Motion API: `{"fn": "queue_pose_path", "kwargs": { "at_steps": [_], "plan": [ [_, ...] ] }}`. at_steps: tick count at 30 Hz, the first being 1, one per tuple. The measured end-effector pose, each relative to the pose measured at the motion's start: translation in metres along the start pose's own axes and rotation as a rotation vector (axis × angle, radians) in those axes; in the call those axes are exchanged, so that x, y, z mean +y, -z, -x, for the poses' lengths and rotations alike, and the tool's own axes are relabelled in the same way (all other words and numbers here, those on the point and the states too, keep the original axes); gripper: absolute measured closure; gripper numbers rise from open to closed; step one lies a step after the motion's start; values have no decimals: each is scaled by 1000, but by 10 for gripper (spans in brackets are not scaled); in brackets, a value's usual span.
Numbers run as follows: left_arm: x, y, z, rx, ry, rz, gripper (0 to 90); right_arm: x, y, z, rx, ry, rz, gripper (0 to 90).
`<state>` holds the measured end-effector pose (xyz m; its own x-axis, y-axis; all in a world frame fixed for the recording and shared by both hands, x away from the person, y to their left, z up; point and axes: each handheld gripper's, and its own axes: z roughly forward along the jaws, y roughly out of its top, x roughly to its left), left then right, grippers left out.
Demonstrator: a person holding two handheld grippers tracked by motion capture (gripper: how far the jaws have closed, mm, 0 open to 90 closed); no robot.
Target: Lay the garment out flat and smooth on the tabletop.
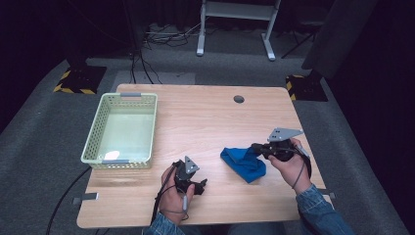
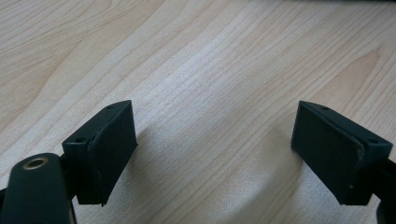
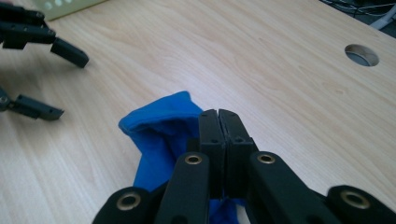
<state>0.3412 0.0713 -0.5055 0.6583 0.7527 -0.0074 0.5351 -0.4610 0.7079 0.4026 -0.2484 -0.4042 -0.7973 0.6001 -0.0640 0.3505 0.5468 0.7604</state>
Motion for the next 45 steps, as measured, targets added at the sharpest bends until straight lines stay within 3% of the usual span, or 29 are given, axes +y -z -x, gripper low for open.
{"fn": "queue_pose_path", "kwargs": {
  "at_steps": [6,7,8,9,10,11,12,13,15,27,40,45],
  "plan": [
    [0,0,0,-2,-1,-1,135,6,-3,13,-6,-48,22,888],
    [0,0,0,-2,-2,-1,135,6,-8,23,-31,-75,27,881],
    [0,0,0,-2,-2,-1,135,5,-11,29,-50,-98,27,849],
    [0,0,0,-2,-2,-1,135,3,-13,35,-91,-129,29,757],
    [0,0,0,-2,-2,-1,135,3,-13,35,-91,-129,29,757],
    [0,0,0,-2,-2,-1,135,-2,-17,47,-207,-170,31,538],
    [0,0,0,-2,-1,-1,135,-2,-17,47,-207,-170,31,538],
    [0,0,0,-3,-2,-1,135,-5,-17,50,-247,-195,44,480],
    [0,0,0,-3,-3,-1,135,-9,-12,51,-271,-219,73,428],
    [1,0,1,-5,-1,-2,137,-21,-1,19,-194,-148,66,407],
    [1,0,1,-4,-1,-2,137,-40,-12,9,-151,-162,-5,377],
    [0,0,1,-4,-1,-2,137,-48,-20,10,-141,-166,-40,427]
  ]
}}
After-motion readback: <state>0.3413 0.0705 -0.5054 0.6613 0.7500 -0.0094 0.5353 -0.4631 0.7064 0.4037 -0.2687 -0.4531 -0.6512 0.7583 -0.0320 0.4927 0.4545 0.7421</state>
